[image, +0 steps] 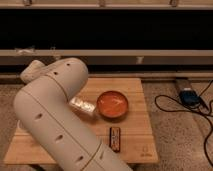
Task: Stand the bottle upright
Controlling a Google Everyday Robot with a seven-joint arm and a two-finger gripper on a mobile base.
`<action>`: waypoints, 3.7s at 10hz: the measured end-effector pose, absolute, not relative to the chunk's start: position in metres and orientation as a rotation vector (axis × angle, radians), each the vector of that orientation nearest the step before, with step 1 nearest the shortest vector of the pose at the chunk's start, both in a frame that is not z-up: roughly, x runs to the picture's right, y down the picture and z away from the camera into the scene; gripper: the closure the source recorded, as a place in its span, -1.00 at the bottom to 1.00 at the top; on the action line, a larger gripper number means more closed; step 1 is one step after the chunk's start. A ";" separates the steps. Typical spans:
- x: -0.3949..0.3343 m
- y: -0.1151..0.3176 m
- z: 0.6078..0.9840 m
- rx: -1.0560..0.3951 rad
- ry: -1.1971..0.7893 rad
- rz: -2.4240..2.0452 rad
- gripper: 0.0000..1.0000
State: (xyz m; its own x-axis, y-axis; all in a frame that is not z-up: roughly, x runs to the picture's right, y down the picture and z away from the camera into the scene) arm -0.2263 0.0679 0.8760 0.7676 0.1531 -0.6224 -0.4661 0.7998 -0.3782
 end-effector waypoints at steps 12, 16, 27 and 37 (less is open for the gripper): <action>-0.192 -0.036 0.808 -0.409 0.113 0.675 1.00; -0.202 -0.053 0.797 -0.375 -0.069 0.692 1.00; -0.220 -0.058 0.791 -0.372 -0.401 0.652 1.00; -0.217 -0.060 0.793 -0.364 -0.420 0.655 1.00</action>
State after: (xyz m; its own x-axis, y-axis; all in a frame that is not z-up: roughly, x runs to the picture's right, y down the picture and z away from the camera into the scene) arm -0.2169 -0.0599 0.7931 0.7156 0.6490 0.2583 -0.5053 0.7363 -0.4501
